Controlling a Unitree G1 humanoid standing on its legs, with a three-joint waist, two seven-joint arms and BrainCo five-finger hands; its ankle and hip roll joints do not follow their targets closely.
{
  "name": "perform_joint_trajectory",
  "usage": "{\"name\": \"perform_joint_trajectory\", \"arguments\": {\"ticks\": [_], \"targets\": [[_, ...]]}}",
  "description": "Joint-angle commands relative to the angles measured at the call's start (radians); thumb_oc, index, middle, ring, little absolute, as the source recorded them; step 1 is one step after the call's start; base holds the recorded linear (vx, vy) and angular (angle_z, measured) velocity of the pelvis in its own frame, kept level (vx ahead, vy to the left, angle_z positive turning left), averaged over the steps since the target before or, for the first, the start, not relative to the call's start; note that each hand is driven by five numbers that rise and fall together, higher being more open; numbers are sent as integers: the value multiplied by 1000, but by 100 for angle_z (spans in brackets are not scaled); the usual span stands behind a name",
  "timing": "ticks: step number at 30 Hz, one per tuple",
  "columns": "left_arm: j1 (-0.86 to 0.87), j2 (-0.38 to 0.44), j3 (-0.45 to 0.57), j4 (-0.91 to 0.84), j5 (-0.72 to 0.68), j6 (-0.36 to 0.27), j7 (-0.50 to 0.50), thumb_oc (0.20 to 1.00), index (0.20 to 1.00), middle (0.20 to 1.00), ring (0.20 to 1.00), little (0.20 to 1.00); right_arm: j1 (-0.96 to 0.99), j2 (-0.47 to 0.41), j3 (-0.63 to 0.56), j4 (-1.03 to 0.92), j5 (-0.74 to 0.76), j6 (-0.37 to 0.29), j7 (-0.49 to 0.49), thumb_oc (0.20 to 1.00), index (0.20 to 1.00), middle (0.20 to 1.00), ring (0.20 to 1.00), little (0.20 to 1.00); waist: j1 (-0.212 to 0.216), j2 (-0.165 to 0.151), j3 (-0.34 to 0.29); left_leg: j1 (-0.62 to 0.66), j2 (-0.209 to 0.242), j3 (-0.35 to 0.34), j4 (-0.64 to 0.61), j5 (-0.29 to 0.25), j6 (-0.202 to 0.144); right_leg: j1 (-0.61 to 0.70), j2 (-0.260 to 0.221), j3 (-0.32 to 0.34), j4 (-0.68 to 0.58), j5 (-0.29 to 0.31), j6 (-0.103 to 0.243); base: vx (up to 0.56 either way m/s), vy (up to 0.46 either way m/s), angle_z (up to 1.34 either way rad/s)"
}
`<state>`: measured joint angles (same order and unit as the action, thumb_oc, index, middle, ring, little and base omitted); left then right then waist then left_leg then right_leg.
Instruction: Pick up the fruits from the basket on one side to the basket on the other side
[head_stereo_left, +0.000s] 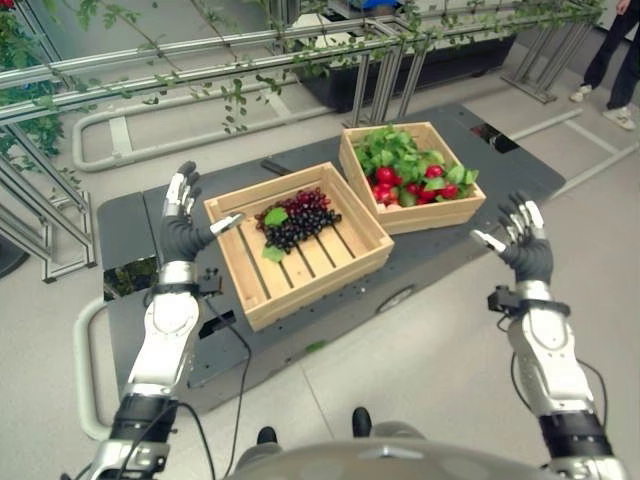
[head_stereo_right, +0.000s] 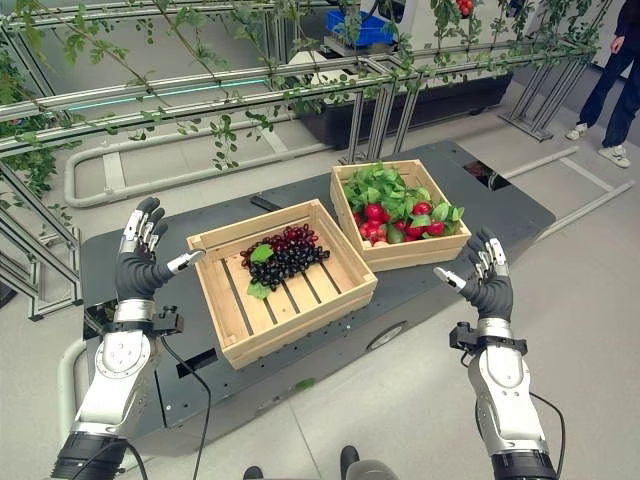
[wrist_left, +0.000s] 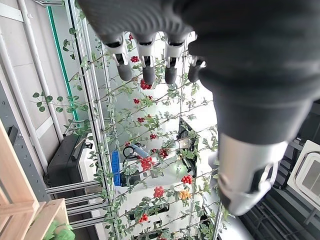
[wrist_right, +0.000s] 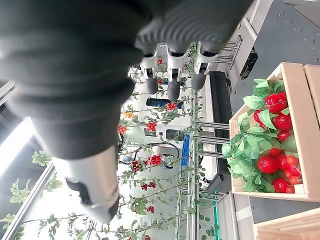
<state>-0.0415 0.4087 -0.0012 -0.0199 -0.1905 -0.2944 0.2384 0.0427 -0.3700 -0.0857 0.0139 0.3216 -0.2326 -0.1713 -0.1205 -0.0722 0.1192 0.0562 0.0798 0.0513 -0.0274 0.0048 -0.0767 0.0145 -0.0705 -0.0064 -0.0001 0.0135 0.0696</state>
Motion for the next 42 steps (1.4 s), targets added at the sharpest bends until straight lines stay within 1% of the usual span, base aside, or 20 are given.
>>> {"name": "perform_joint_trajectory", "arguments": {"ticks": [1,12,28,37,42], "targets": [[-32,37,-9,-10,-5,-38,15,1000,1000,1000,1000,1000,-43,-5,-60,-38,-3,-70,-14,1000,1000,1000,1000,1000,3,1,-20,-67,77,20,36,2,-30,-65,-37,0,140,-102,60,0,0,0],[-18,36,-3,-17,-20,-38,8,1000,1000,1000,1000,1000,-36,-7,-63,-36,-7,-66,-18,1000,1000,1000,1000,1000,7,-2,-14,-73,77,9,47,-2,-28,-69,-36,-6,146,-107,60,3,-1,1],[2,30,14,-22,-20,-41,13,1000,1000,1000,1000,1000,-36,0,-46,-21,-10,-58,-14,1000,1000,1000,1000,1000,9,-2,-24,-56,63,23,37,-11,-16,-60,-47,17,120,-94,64,-3,4,-1],[2,30,19,-15,-18,-40,13,1000,1000,1000,1000,1000,-42,-7,-53,-22,-15,-58,-14,1000,1000,1000,1000,1000,11,-6,-19,-58,58,23,43,-16,-13,-62,-51,20,124,-94,66,-1,2,0],[2,34,21,-12,-16,-37,13,1000,1000,1000,1000,1000,-52,-9,-54,-26,-13,-57,-15,1000,1000,1000,1000,1000,15,-13,-11,-65,56,21,64,-28,-9,-68,-54,22,136,-96,68,0,0,0]]}}
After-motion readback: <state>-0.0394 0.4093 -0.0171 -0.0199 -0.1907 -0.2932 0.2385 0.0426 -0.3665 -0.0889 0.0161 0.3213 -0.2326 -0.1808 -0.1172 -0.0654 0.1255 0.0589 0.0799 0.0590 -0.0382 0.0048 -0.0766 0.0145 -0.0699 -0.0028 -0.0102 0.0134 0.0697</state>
